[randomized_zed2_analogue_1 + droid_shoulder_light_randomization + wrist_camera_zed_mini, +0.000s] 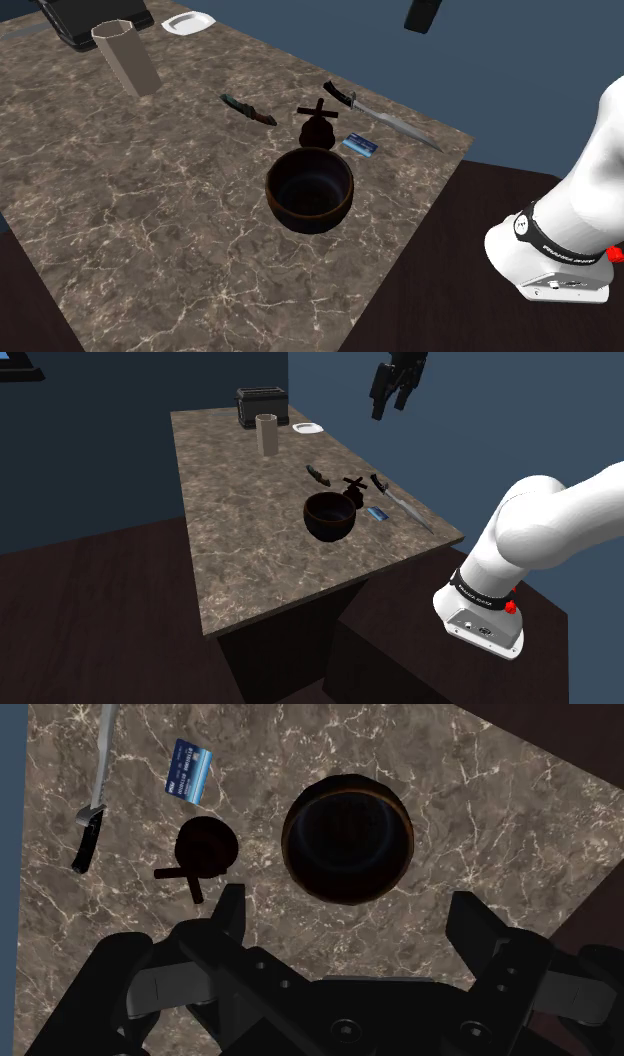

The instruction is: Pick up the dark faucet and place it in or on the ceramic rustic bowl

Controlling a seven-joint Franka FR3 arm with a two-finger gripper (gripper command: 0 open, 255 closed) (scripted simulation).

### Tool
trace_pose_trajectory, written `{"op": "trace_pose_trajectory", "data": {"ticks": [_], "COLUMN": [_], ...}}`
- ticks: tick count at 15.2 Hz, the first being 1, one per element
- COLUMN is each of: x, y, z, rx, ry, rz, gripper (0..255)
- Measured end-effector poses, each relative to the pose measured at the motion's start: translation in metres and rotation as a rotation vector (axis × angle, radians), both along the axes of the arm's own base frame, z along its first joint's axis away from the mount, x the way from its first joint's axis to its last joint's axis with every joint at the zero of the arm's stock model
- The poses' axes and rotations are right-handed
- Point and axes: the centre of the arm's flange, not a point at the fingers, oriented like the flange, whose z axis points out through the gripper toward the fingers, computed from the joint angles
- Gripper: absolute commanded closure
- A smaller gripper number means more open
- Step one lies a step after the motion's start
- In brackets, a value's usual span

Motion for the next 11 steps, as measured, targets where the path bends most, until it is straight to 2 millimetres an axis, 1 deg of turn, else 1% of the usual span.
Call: {"op": "trace_pose_trajectory", "data": {"ticks": [1,2,5,9,11], "x": [0.0,0.002,0.015,0.03,0.038], "y": [0.0,-0.002,-0.014,-0.036,-0.044], "z": [0.0,-0.006,-0.031,-0.077,-0.096], "rx": [0.0,-0.003,-0.02,-0.046,-0.059], "ry": [0.0,0.002,0.009,0.02,0.025], "rz": [0.0,0.002,0.015,0.034,0.045], "gripper": [0,0,0,0,0]}}
